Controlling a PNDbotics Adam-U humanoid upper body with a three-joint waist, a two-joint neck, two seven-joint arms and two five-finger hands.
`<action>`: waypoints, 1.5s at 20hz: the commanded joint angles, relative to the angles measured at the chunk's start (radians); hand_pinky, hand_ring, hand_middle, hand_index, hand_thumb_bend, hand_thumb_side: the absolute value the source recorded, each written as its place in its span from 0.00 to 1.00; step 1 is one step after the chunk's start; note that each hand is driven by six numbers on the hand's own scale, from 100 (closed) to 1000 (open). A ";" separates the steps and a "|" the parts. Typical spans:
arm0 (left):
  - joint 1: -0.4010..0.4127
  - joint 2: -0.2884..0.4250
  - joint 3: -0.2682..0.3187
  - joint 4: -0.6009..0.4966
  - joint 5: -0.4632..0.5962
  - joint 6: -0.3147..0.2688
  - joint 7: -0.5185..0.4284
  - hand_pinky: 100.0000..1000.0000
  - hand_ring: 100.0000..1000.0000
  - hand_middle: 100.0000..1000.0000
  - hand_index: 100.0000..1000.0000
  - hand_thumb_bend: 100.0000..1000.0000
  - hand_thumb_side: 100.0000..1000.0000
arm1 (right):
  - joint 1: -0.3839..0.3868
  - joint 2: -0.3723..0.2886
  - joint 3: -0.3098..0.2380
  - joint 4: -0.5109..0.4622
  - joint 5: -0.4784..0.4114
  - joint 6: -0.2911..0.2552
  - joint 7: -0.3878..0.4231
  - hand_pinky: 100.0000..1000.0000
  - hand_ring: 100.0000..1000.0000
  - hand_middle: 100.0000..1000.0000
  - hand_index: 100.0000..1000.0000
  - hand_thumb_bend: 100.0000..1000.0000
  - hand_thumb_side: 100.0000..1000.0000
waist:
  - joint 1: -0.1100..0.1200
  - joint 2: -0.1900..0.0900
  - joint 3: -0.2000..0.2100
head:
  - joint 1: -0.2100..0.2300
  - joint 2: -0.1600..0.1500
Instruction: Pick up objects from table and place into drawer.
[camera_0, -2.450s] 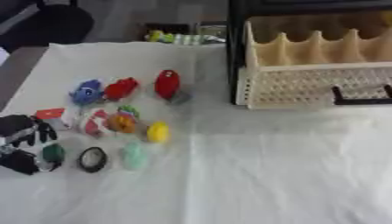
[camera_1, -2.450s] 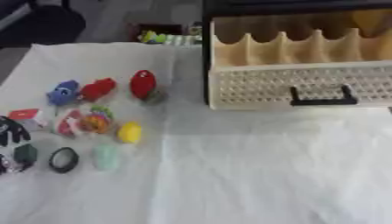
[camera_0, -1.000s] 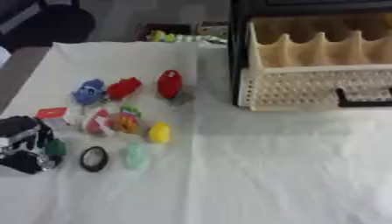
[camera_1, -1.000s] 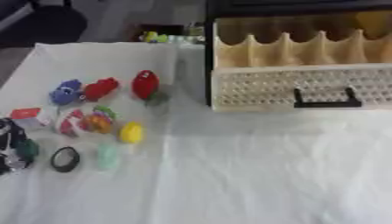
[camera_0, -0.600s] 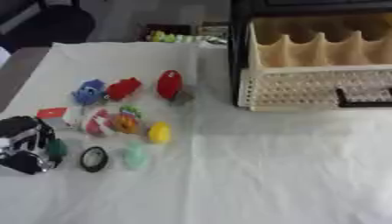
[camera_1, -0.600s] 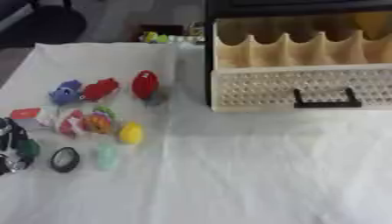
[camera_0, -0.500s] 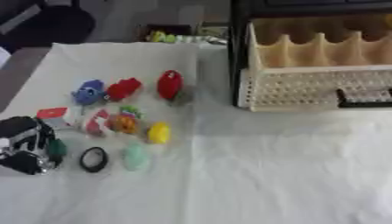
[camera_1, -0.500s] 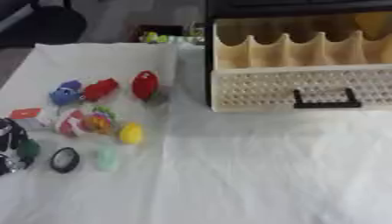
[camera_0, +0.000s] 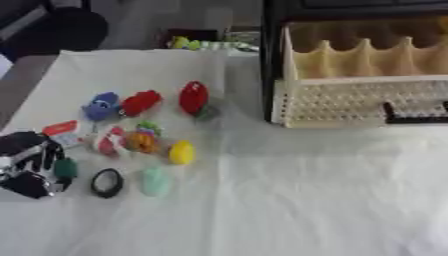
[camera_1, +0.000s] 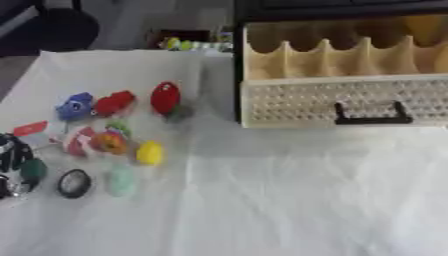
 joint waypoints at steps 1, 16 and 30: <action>-0.004 0.054 0.025 -0.032 0.013 0.010 0.002 0.29 0.42 0.39 0.49 0.00 0.17 | -0.008 -0.018 -0.015 -0.011 0.001 0.002 -0.001 0.31 0.30 0.28 0.70 0.37 1.00 | 0.000 -0.027 0.002 | 0.000 -0.005; -0.014 0.125 0.081 -0.266 0.108 0.061 -0.008 0.26 0.40 0.37 0.48 0.00 0.14 | -0.004 -0.024 -0.018 -0.011 0.000 0.008 -0.007 0.31 0.30 0.28 0.70 0.35 1.00 | 0.018 -0.049 0.007 | -0.027 0.007; -0.278 0.065 0.052 -0.388 0.196 0.089 -0.063 0.24 0.39 0.35 0.47 0.00 0.15 | -0.008 -0.031 -0.006 -0.011 -0.001 0.018 0.007 0.31 0.30 0.28 0.70 0.34 1.00 | 0.042 -0.077 0.009 | -0.060 0.011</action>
